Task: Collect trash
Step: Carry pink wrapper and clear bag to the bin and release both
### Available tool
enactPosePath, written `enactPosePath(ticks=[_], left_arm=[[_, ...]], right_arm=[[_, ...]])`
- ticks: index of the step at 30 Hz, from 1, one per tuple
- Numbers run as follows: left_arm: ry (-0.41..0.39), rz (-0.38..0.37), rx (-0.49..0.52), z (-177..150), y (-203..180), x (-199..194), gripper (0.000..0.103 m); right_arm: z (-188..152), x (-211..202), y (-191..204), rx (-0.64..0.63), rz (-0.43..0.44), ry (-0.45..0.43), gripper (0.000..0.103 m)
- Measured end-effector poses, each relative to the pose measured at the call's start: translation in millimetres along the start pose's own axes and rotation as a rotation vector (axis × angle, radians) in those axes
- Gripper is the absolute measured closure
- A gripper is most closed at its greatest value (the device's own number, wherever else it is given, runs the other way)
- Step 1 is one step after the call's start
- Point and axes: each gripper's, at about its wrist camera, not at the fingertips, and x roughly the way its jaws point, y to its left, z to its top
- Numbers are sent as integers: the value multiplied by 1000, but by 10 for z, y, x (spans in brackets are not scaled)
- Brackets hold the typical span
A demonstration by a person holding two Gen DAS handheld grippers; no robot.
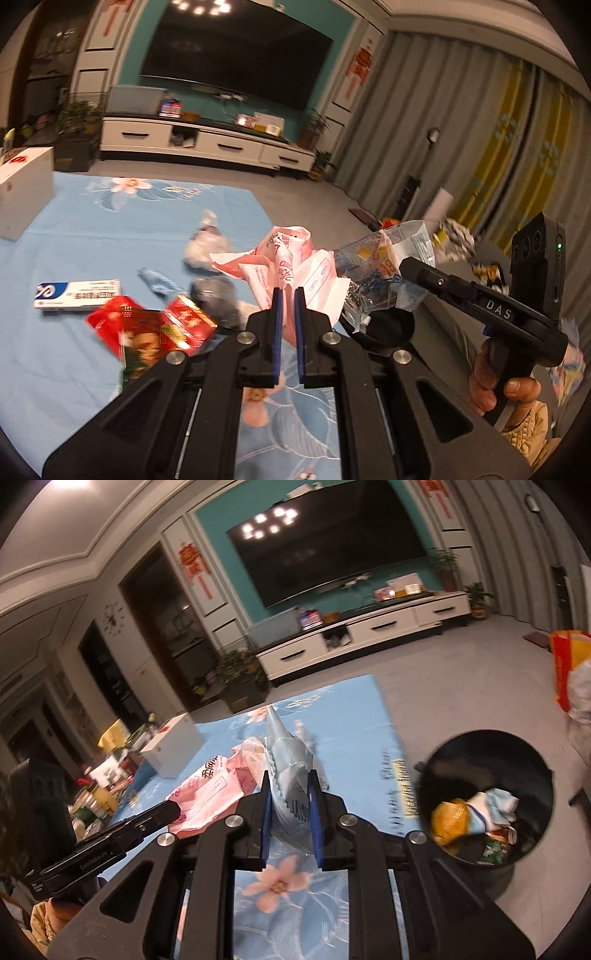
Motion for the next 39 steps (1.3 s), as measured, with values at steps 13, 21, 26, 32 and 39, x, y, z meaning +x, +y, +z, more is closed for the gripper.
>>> enactPosePath(ticks=[13,21,26,32,39], left_arm=[[89,-67,162,98,-828,725,96],[144,-108,234,114,-1249,1229,96],[180,-117,258,60,-1415,1509,96],[224,-126,273,24,-1512,1835,96],[238,-107,298,-17,-1603,2127,85]], right_arm=[[-151,-355,-800,113,-165,-71,84],[-257,-403,-1306,212,-212,-72,84],[-318,-358,-1524,255,-231,-68,84],[-348,-288,-1737,296,-246,-62,84],[-334,-77,-1916,316,-276,-43,70]])
